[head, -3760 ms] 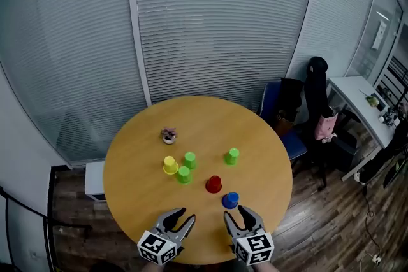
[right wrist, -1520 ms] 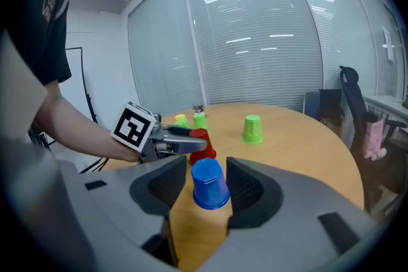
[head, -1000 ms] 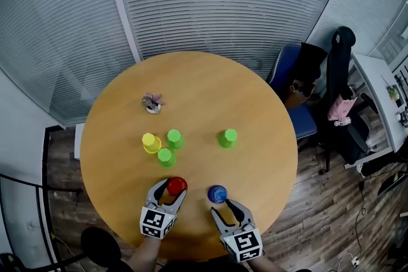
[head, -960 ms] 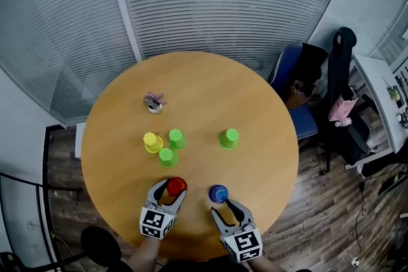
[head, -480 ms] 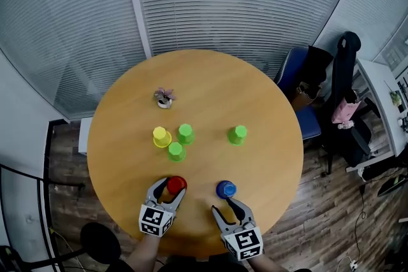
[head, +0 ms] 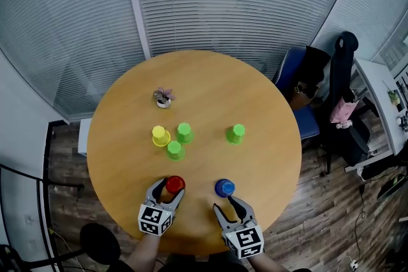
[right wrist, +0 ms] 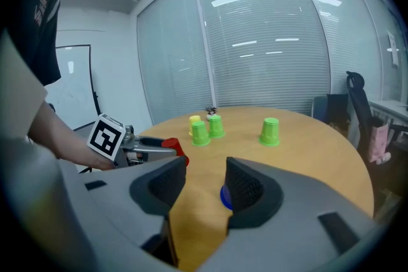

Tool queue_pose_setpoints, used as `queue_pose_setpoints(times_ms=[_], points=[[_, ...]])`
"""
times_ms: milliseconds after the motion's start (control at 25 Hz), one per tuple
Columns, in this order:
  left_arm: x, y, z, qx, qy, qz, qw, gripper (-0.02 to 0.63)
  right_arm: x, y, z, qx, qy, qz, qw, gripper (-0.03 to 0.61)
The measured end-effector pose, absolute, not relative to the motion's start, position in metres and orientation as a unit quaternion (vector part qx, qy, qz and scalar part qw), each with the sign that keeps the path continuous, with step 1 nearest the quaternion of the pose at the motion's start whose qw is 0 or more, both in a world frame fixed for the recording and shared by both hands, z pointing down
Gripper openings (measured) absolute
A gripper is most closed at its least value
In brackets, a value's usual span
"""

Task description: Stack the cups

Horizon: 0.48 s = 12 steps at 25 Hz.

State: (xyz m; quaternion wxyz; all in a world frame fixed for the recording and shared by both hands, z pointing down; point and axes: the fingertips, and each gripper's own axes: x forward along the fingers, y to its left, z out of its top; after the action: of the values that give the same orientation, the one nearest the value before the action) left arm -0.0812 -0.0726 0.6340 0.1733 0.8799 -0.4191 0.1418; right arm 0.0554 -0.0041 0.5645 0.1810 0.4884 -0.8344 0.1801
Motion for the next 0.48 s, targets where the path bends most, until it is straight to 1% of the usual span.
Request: queue_pose_setpoints(times_ms=[120,480], points=[[-0.082,-0.071,0.625,0.876,-0.432,0.133,0.168,0.29,0.064,-0.007,0.564,0.496,-0.831,0.174,0.182,0.166],[-0.071,-0.059,0.577,0.882,-0.443,0.116,0.112,0.298,0.089,-0.019,0.575,0.51,-0.82,0.164,0.201,0.183]])
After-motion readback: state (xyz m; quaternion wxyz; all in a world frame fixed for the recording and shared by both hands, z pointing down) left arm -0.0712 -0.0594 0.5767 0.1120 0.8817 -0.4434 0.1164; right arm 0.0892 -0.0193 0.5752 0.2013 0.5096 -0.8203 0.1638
